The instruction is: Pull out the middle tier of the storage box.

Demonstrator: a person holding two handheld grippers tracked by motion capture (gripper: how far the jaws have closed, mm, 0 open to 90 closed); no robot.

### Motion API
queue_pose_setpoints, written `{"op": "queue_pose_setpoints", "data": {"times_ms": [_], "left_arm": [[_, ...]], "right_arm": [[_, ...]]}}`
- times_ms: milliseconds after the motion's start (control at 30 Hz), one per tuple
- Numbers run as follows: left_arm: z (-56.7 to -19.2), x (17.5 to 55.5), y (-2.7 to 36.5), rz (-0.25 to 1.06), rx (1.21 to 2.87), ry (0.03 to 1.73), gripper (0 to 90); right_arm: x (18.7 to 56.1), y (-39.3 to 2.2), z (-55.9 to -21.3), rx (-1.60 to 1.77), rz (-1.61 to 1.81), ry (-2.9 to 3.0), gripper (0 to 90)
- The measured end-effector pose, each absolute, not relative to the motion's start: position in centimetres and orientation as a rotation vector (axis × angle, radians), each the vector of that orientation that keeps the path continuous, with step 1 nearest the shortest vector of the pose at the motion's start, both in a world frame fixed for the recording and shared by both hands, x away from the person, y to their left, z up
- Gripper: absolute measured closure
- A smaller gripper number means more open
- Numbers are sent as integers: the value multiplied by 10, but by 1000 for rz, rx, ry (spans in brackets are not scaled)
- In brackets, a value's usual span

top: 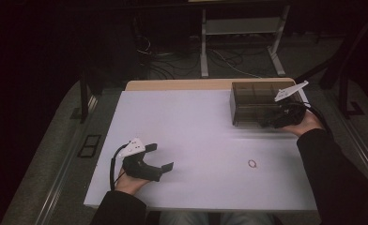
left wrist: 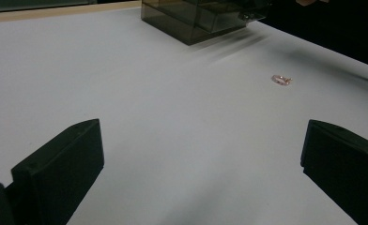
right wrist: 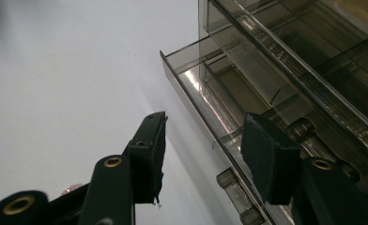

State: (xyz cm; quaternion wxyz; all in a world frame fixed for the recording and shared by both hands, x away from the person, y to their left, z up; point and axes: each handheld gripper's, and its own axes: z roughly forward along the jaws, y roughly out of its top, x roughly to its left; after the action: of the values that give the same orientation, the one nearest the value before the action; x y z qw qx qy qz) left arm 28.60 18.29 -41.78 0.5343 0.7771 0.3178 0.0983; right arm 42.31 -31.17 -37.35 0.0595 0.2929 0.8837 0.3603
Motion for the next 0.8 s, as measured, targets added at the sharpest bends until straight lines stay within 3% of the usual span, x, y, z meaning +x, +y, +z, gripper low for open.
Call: {"op": "queue_pose_setpoints", "data": {"times_ms": [200,533,800], "left_arm": [[-418,286,183,231,1848,757,0],[-418,286,184,230,1846,757,0],[-418,286,183,230,1853,758,0]], "right_arm": [[426,-308,-378,882,1064,2694,521],[436,-316,-388,908,1098,2722,674],[438,-316,-391,881,1098,2722,726]]}}
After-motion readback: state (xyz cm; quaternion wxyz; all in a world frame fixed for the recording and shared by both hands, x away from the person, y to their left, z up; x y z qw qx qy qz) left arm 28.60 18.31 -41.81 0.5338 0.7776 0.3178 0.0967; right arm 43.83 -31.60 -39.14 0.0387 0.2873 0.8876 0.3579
